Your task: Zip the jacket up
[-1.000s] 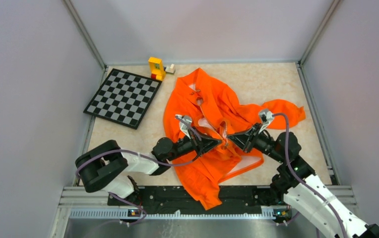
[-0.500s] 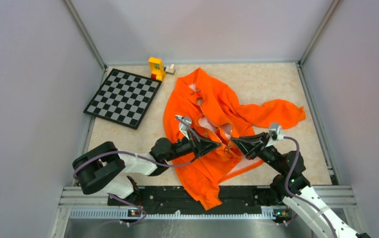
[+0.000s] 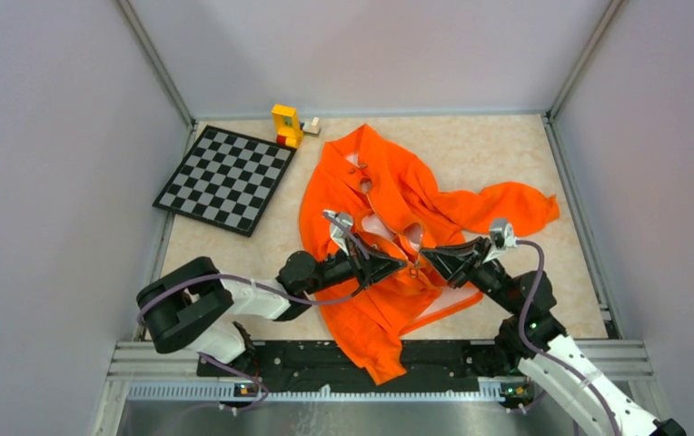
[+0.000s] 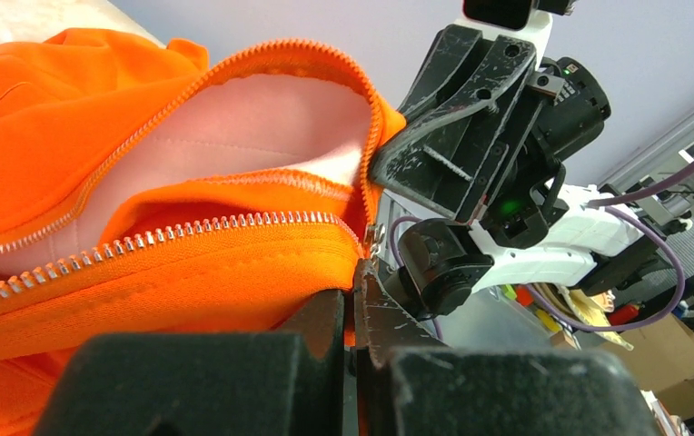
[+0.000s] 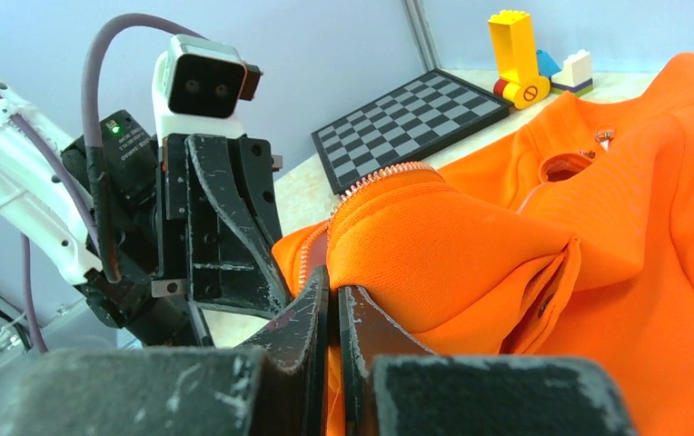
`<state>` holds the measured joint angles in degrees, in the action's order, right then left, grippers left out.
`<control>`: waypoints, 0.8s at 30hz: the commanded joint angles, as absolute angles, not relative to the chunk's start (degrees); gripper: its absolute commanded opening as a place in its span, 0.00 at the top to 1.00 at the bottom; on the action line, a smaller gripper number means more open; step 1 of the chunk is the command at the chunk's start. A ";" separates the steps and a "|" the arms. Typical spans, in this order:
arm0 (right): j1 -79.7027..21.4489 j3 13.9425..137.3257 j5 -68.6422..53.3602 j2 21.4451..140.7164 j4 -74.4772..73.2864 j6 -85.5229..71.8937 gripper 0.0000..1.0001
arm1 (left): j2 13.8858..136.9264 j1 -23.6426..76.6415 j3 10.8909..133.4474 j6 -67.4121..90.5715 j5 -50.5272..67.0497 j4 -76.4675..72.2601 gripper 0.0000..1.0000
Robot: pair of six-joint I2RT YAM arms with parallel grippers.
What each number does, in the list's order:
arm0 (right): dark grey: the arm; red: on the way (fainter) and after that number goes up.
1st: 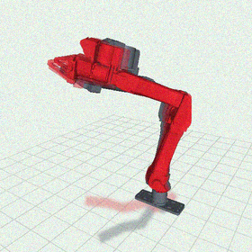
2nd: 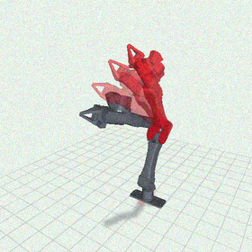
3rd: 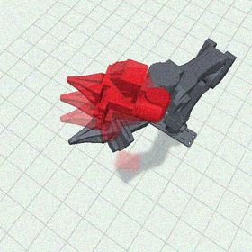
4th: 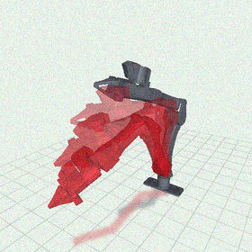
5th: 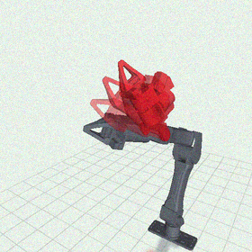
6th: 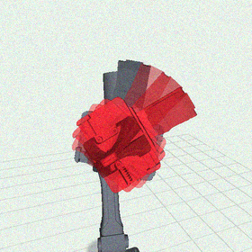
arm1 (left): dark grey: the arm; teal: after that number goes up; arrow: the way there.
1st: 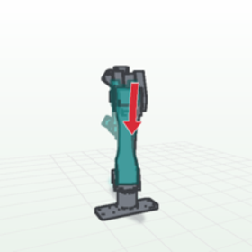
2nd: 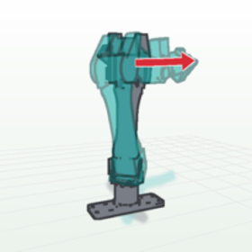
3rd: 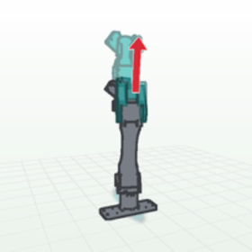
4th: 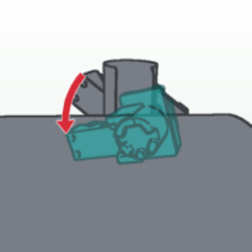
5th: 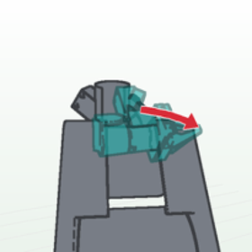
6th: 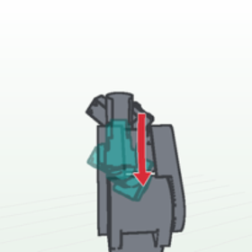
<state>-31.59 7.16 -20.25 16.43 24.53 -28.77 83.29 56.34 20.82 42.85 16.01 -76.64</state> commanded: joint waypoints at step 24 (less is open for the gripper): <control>-31.29 12.75 -17.58 22.20 21.60 -28.21 1.00 | 85.08 57.64 25.63 40.39 13.05 -77.50 1.00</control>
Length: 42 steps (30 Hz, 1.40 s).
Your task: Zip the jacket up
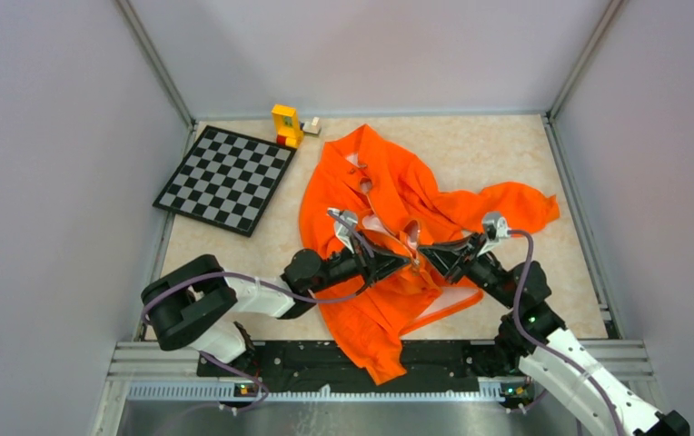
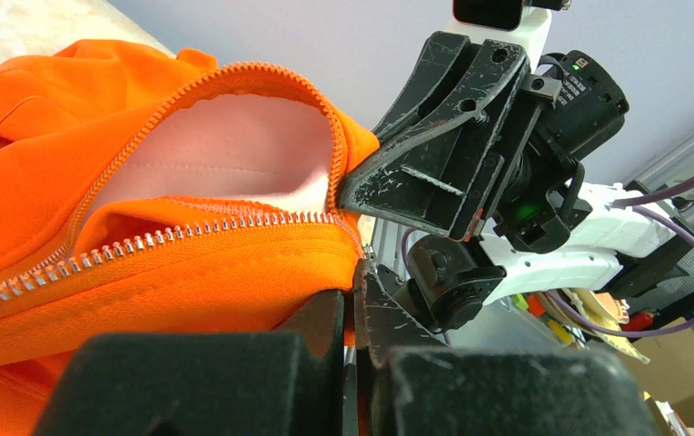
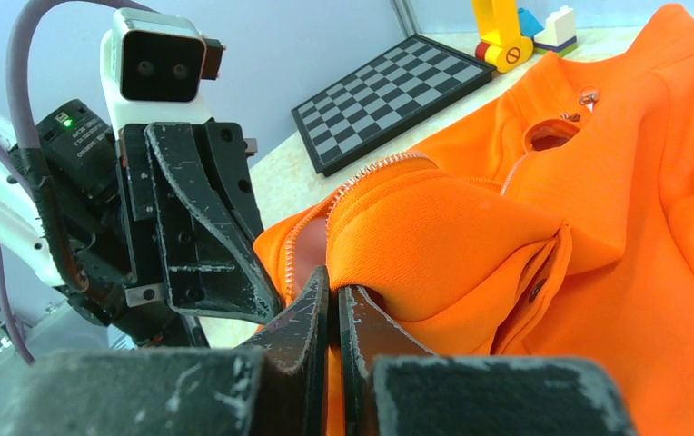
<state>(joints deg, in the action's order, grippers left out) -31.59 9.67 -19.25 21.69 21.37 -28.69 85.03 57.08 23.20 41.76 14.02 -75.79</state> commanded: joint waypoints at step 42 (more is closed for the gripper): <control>-31.99 16.76 -12.00 27.86 25.45 -43.38 1.00 | 87.21 59.87 27.25 39.52 11.29 -73.13 1.00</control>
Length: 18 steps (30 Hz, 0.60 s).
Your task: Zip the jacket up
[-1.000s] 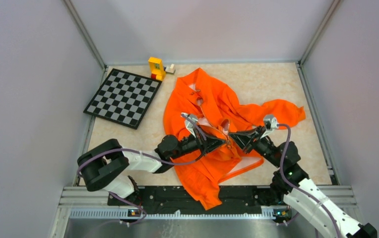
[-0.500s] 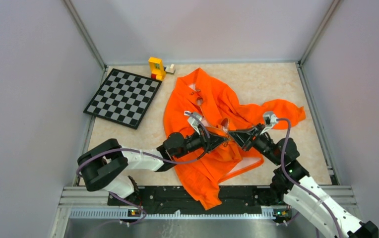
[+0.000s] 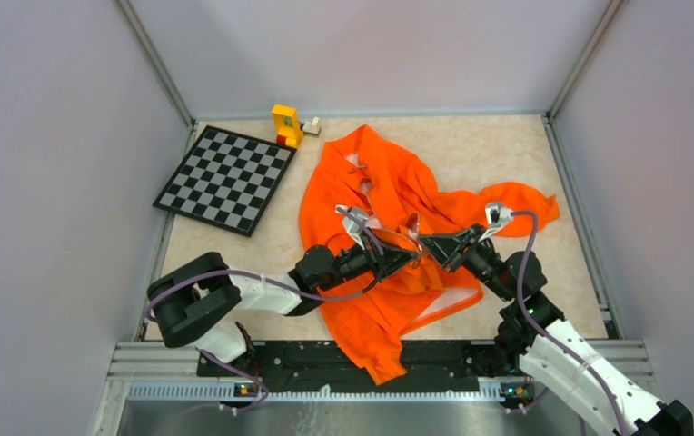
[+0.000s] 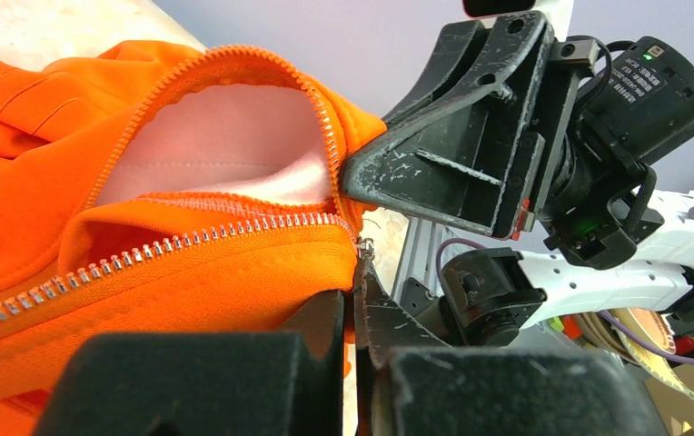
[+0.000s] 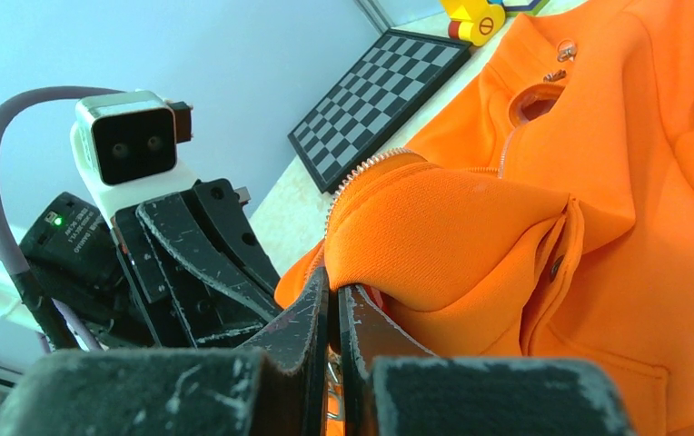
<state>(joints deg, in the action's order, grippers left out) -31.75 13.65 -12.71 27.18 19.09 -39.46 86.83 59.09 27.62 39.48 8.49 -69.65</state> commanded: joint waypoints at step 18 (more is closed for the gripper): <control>-32.17 11.92 -7.62 27.72 31.31 -55.99 1.00 | 93.77 60.11 26.10 45.49 8.66 -86.52 1.00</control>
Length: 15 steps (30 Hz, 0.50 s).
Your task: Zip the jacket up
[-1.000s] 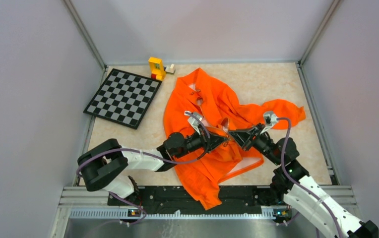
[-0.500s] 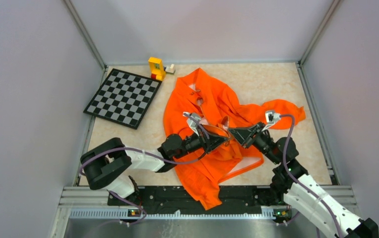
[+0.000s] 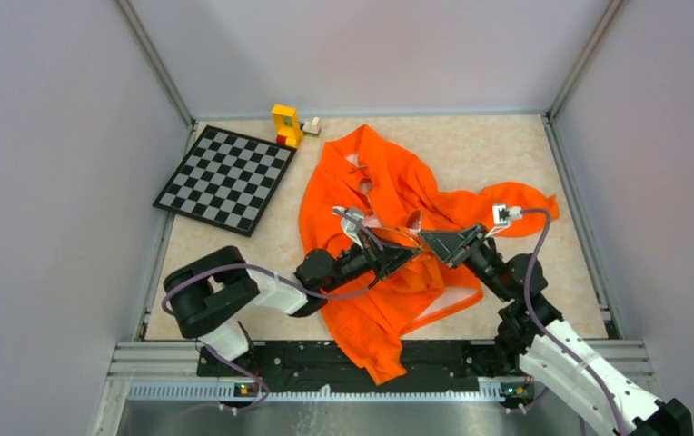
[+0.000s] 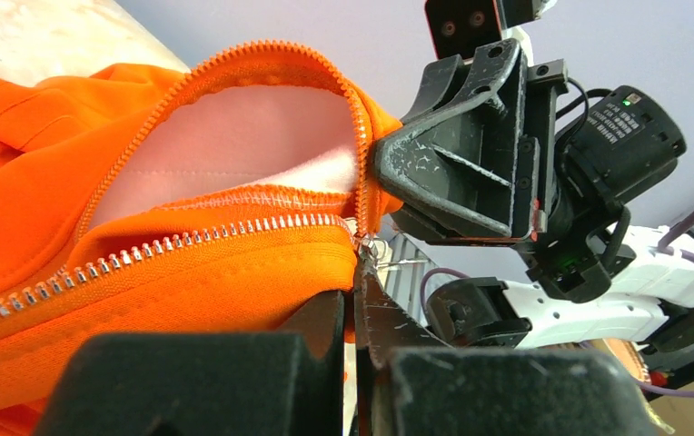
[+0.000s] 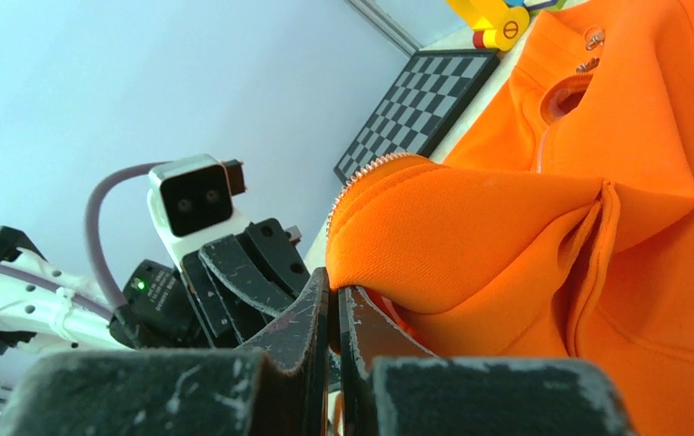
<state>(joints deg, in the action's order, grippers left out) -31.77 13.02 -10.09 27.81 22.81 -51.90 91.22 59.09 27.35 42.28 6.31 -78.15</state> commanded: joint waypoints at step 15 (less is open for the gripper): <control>-32.17 12.45 -4.40 29.94 37.37 -62.26 1.00 | 96.23 60.71 26.71 45.17 10.00 -83.86 1.00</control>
